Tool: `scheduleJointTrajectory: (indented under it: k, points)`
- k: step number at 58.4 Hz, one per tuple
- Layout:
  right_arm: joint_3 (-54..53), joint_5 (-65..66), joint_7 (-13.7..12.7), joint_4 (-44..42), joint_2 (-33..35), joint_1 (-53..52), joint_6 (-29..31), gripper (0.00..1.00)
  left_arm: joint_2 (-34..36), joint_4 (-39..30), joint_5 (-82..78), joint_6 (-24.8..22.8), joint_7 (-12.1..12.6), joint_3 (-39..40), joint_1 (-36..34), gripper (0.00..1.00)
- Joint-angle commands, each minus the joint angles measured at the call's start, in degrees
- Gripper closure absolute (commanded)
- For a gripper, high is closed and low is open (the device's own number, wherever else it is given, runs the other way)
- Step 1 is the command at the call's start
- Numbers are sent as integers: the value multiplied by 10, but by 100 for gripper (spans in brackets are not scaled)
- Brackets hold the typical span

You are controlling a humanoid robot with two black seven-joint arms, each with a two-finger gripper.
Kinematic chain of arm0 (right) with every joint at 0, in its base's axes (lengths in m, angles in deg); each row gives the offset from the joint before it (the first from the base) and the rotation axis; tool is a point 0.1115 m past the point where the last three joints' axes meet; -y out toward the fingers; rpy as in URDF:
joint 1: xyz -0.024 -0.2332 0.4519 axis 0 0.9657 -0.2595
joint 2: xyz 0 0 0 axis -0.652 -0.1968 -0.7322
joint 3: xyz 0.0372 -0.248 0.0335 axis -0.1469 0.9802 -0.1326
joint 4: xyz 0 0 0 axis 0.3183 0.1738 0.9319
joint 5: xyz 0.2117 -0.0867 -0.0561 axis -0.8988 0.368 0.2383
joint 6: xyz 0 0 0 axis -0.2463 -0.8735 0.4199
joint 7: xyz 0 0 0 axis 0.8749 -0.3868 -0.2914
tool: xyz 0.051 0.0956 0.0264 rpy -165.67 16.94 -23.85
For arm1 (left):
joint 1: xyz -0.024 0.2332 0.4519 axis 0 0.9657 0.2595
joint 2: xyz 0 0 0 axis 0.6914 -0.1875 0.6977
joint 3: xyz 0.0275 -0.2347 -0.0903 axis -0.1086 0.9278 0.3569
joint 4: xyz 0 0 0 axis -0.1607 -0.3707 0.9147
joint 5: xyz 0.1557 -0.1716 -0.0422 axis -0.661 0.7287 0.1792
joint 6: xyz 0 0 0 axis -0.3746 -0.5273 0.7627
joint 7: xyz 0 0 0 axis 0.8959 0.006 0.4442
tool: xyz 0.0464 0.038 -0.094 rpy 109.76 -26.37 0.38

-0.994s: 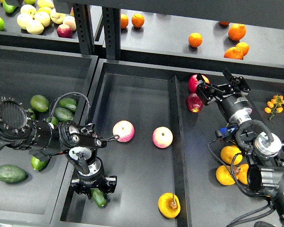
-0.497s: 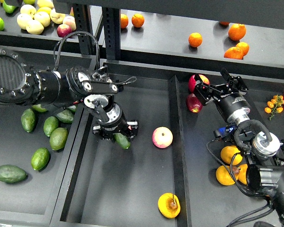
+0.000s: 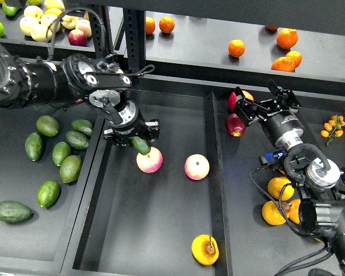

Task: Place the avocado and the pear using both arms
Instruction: 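Carry the avocado into the avocado bin and open the left gripper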

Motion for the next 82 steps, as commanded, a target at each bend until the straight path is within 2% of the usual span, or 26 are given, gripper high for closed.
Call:
scheduleJointTrajectory:
  k: [1, 13, 19, 30, 54, 67, 78, 79, 82]
  points:
    - [0, 0, 0, 5, 0, 3, 0, 1, 71, -14, -46, 0, 0, 41, 27, 89]
    - [-3, 2, 1, 10, 0, 16, -1, 1, 165, -15, -161, 0, 0, 161, 130, 89]
    - [-3, 3, 2, 25, 0, 30, -1, 1, 177, -8, -193, 0, 0, 216, 178, 88]
    - [-3, 4, 2, 38, 0, 50, -1, 1, 168, 12, -230, 0, 0, 302, 254, 87]
    - [-7, 6, 2, 47, 0, 72, -1, 1, 93, 60, -234, 0, 0, 325, 297, 82]
    - [-9, 6, 2, 56, 0, 89, -1, 1, 65, 84, -235, 0, 0, 325, 309, 69]
    - [-9, 7, 1, 62, 0, 96, -3, 1, 64, 82, -235, 0, 0, 325, 310, 42]
    - [-9, 7, 1, 62, 0, 96, -3, 1, 64, 81, -235, 0, 0, 325, 309, 37]
    - [-9, 7, 1, 61, 0, 98, -2, 1, 64, 79, -235, 0, 0, 326, 308, 32]
